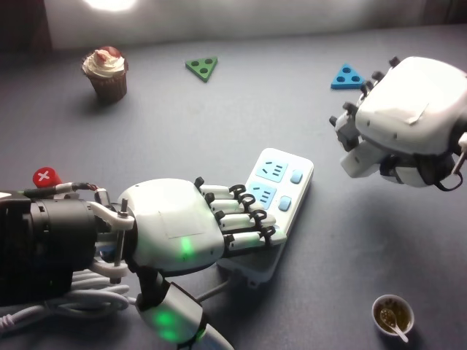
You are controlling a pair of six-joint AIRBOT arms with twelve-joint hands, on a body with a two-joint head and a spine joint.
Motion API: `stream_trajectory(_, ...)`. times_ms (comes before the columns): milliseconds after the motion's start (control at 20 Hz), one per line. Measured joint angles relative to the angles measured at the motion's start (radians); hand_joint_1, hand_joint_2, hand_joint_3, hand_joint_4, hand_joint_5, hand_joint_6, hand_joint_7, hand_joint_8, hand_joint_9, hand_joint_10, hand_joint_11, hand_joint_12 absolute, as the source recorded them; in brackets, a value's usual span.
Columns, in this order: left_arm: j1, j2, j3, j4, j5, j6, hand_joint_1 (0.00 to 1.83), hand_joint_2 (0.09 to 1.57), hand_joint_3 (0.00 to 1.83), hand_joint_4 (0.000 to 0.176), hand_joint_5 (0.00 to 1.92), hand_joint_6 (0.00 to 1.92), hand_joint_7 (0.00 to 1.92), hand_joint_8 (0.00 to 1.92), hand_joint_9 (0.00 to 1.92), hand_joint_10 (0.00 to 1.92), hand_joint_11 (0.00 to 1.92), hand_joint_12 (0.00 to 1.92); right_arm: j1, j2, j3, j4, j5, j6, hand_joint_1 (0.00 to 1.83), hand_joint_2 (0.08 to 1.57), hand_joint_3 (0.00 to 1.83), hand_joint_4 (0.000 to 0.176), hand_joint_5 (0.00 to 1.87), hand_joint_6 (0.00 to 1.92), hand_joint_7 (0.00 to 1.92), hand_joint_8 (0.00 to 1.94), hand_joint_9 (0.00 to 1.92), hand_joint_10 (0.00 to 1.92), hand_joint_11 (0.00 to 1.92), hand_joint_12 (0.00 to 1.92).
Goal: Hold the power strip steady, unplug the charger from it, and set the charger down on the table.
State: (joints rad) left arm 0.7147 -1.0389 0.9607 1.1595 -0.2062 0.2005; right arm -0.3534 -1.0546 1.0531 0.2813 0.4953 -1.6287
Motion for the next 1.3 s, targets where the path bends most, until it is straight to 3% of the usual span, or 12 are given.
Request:
stream_trajectory(250,-0.001,0.001,0.000,0.000,0.000,0.000,0.00,0.90,0.00,0.000,0.04,0.00,0.08,0.00,0.07,0.00,0.07,0.03,-0.008,-0.047,0.042,-0.072,0.025,0.001,1.38,1.09,0.00,0.000,0.90,1.04,1.04,0.77,1.03,1.07,1.01,0.69)
stream_trajectory(600,-0.003,0.001,-0.002,0.000,0.002,0.000,0.00,0.90,0.00,0.000,0.02,0.00,0.06,0.00,0.06,0.00,0.07,0.02,-0.008,-0.076,0.056,-0.103,0.025,0.001,1.39,1.08,0.00,0.000,0.94,1.00,1.04,0.71,1.10,0.99,1.12,0.57)
stream_trajectory(900,-0.008,0.001,-0.003,0.000,0.006,-0.001,0.00,0.90,0.00,0.000,0.01,0.00,0.06,0.00,0.05,0.00,0.06,0.02,-0.032,-0.062,0.023,-0.102,0.038,0.001,1.37,1.09,0.00,0.000,0.89,1.06,1.03,0.77,1.10,1.00,1.06,0.55)
stream_trajectory(950,-0.008,0.001,-0.003,0.000,0.007,-0.001,0.00,0.90,0.00,0.000,0.02,0.01,0.07,0.01,0.07,0.01,0.07,0.02,-0.033,-0.055,0.018,-0.102,0.036,0.002,1.25,1.13,0.00,0.000,0.84,1.18,1.03,0.89,1.02,0.44,1.00,0.54)
stream_trajectory(1000,-0.008,0.001,-0.004,0.000,0.008,-0.001,0.00,0.90,0.00,0.000,0.03,0.01,0.08,0.01,0.07,0.01,0.07,0.02,-0.033,-0.050,0.018,-0.101,0.038,0.004,1.16,1.17,0.00,0.000,0.85,1.17,0.92,0.36,1.04,0.18,0.96,0.55)
stream_trajectory(1050,-0.008,0.001,-0.004,0.000,0.008,-0.001,0.00,0.90,0.00,0.000,0.04,0.01,0.08,0.01,0.07,0.01,0.08,0.02,-0.038,-0.044,0.018,-0.100,0.043,0.015,1.17,1.12,0.00,0.000,0.72,0.44,0.90,0.13,1.03,0.07,0.91,0.56)
stream_trajectory(1100,-0.008,0.001,-0.004,0.000,0.008,-0.001,0.00,0.90,0.00,0.000,0.04,0.01,0.08,0.01,0.07,0.01,0.08,0.02,-0.039,-0.042,0.018,-0.099,0.045,0.018,1.17,1.12,0.00,0.000,0.72,0.44,0.90,0.13,1.03,0.07,0.91,0.56)
stream_trajectory(1150,-0.008,0.001,-0.004,0.001,0.008,-0.001,0.00,0.90,0.00,0.000,0.05,0.02,0.09,0.01,0.08,0.01,0.09,0.03,-0.045,-0.038,0.018,-0.095,0.043,0.028,1.15,1.11,0.00,0.000,0.74,0.14,0.90,0.04,1.03,0.02,0.87,0.58)
stream_trajectory(1200,-0.008,0.001,-0.004,0.000,0.008,-0.001,0.00,0.90,0.00,0.000,0.03,0.01,0.07,0.00,0.06,0.00,0.07,0.02,-0.049,-0.036,0.018,-0.094,0.042,0.031,1.11,1.07,0.00,0.000,0.69,0.03,0.88,0.01,1.01,0.01,0.83,0.59)
stream_trajectory(1300,-0.008,0.001,-0.004,0.000,0.009,-0.001,0.00,0.90,0.00,0.000,0.02,0.00,0.07,0.00,0.06,0.00,0.07,0.02,-0.049,-0.036,0.018,-0.097,0.043,0.032,1.02,1.05,0.00,0.000,0.56,0.00,0.81,0.00,0.91,0.00,0.72,0.56)
